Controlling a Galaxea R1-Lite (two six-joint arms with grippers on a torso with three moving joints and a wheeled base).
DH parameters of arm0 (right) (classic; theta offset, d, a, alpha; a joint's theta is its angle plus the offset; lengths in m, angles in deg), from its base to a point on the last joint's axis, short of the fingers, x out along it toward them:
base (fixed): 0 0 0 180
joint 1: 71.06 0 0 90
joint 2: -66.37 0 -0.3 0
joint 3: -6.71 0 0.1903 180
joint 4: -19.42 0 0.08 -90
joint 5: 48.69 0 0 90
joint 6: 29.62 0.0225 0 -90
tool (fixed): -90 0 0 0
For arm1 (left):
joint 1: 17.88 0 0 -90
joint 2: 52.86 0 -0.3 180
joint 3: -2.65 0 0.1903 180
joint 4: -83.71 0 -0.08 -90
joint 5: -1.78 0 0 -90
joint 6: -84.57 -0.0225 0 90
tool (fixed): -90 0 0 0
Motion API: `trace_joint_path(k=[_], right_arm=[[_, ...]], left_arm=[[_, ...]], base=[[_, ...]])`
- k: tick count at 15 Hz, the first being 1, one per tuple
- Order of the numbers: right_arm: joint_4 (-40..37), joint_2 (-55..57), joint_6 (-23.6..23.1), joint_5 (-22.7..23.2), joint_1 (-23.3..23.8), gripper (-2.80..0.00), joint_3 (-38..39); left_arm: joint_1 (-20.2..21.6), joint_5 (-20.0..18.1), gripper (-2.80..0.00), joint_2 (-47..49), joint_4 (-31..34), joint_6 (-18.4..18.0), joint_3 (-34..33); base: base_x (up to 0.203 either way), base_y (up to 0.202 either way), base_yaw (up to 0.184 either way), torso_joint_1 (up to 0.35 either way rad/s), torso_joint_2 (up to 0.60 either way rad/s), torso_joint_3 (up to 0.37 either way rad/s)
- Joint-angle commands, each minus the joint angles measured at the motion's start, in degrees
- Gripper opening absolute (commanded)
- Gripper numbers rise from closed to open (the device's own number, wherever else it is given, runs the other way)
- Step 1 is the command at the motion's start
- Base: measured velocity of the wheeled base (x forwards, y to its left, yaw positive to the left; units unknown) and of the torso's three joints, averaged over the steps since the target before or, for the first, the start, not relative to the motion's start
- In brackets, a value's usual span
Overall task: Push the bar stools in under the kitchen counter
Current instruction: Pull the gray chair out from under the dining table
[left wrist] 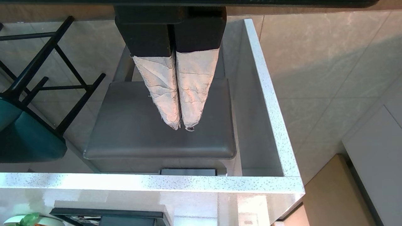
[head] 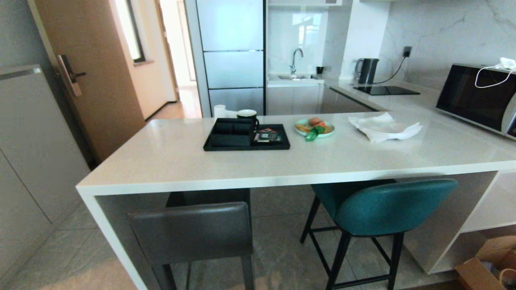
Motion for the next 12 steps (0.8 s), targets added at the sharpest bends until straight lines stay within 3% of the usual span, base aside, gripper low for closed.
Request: trace_joint_path(k=[1, 12], right_arm=[[0.02, 0.09, 0.0, -0.01, 0.0, -2.8, 0.18], [0.02, 0.09, 0.0, -0.01, 0.0, -2.8, 0.18]], left_arm=[[0.0, 0.03, -2.8, 0.11, -0.03, 0.03, -0.18], [0.0, 0.03, -2.8, 0.02, -0.03, 0.03, -0.18]], base=[[0.0, 0.0, 0.0, 0.0, 0.0, 0.0], [0.0, 0.0, 0.0, 0.0, 0.0, 0.0]])
